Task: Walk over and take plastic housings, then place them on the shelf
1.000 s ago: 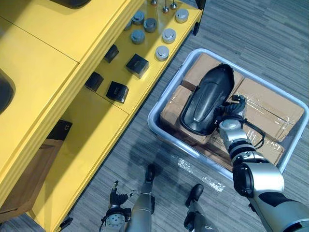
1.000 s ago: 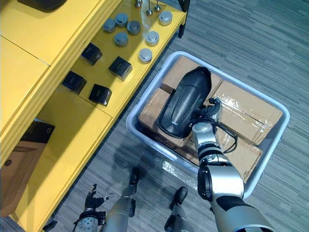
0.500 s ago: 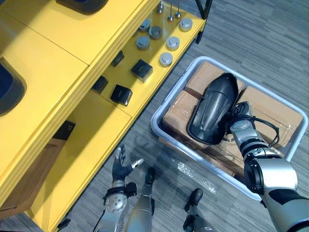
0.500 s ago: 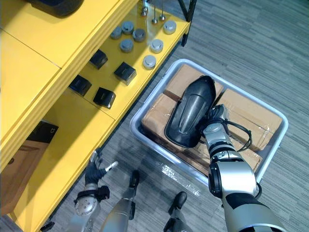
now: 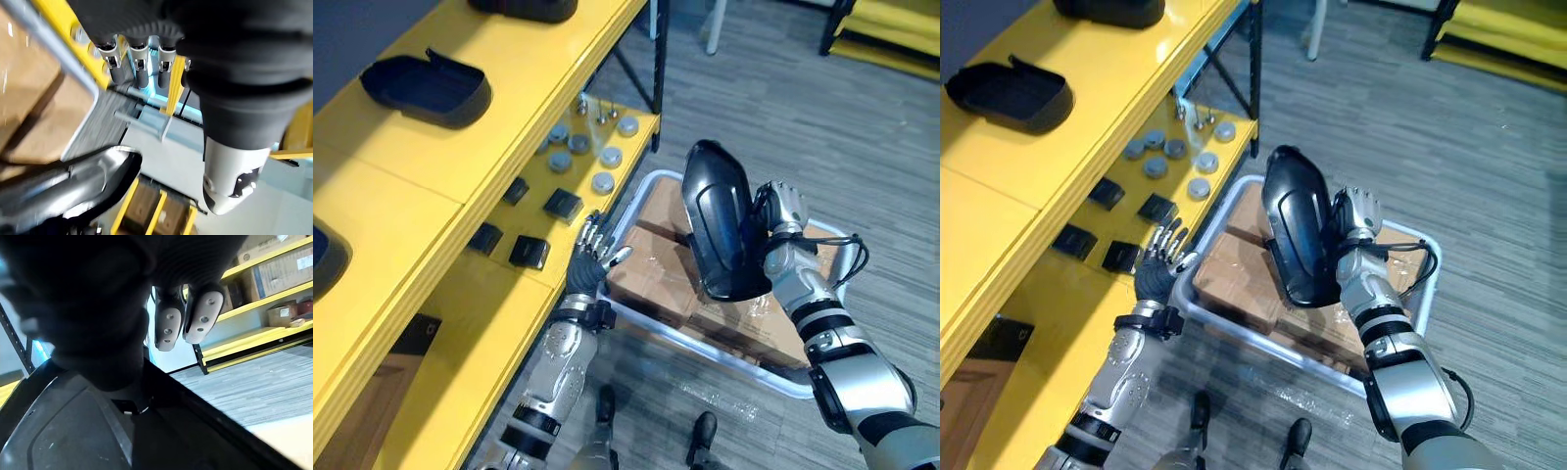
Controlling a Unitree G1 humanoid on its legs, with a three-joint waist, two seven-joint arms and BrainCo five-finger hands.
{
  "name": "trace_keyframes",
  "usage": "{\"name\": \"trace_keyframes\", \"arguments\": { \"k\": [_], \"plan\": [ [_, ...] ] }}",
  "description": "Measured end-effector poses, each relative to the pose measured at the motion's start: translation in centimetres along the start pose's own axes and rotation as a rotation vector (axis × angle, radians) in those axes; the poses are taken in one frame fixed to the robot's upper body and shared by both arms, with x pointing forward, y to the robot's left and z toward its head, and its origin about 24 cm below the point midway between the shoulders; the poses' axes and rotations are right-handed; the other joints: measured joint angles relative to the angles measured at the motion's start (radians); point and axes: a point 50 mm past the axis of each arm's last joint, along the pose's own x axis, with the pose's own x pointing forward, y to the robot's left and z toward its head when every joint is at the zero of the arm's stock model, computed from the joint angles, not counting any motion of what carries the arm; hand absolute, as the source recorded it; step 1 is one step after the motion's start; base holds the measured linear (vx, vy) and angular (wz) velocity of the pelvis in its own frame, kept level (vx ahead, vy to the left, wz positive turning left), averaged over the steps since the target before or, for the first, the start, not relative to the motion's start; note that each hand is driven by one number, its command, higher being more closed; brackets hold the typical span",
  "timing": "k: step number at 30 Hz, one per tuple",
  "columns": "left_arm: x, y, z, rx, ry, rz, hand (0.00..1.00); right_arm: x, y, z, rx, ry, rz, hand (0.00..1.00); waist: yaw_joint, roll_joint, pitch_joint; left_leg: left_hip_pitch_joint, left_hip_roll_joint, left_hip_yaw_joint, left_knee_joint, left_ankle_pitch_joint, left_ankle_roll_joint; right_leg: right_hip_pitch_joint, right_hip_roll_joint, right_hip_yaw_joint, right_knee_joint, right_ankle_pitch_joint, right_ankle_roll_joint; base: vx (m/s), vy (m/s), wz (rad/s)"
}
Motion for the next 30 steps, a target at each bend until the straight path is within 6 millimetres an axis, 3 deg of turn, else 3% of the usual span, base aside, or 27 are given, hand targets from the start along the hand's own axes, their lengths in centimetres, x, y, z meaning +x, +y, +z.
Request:
{"name": "trace_keyframes", "arguments": {
  "k": [6,10,19,24,25,30],
  "plan": [
    [1.4,-0.4,-2.7,-0.037,0.149,0.032,0.00,-0.7,0.1,5.2,0.144,-0.132,-0.057,1.00,-0.036,-0.005,-0.023,0.017,0.017,0.005,-0.037,0.026,-0.010,0.003,0.019,0.001,-0.011,0.008,-0.011,-0.03,0.009,-0.03],
    [2.6,-0.8,-3.1,-0.048,0.173,0.078,0.00,-1.6,0.1,7.9,0.237,-0.200,-0.104,1.00,-0.045,-0.012,-0.028,0.016,0.017,0.011,-0.037,0.027,-0.010,0.003,0.021,0.007,-0.021,0.014,-0.017,-0.04,0.033,-0.04],
    [3.7,-1.2,-3.5,-0.062,0.193,0.175,0.00,-4.6,2.4,10.5,0.394,-0.229,-0.083,1.00,-0.049,-0.034,-0.058,0.014,0.019,0.029,-0.037,0.027,-0.011,0.003,0.027,0.022,-0.047,0.030,-0.021,-0.02,0.035,-0.06],
    [4.1,0.0,-3.0,-0.095,0.171,0.308,0.00,-6.7,3.0,12.6,0.462,-0.304,-0.076,1.00,-0.065,-0.041,-0.063,0.026,0.021,0.040,-0.037,0.028,-0.012,0.005,0.028,0.037,-0.048,0.038,-0.024,-0.06,0.039,-0.09],
    [4.1,0.3,-3.1,-0.086,0.168,0.333,1.00,-7.0,3.2,12.9,0.473,-0.310,-0.073,1.00,-0.069,-0.045,-0.066,0.027,0.023,0.045,-0.037,0.028,-0.013,0.005,0.029,0.039,-0.048,0.040,-0.025,-0.07,0.036,-0.06],
    [3.9,1.5,-3.5,-0.101,0.177,0.427,1.00,-8.5,3.9,13.9,0.540,-0.317,-0.053,1.00,-0.068,-0.069,-0.082,0.032,0.033,0.066,-0.038,0.028,-0.017,0.004,0.040,0.062,-0.067,0.056,-0.031,-0.05,0.028,-0.14]
  ]
}}
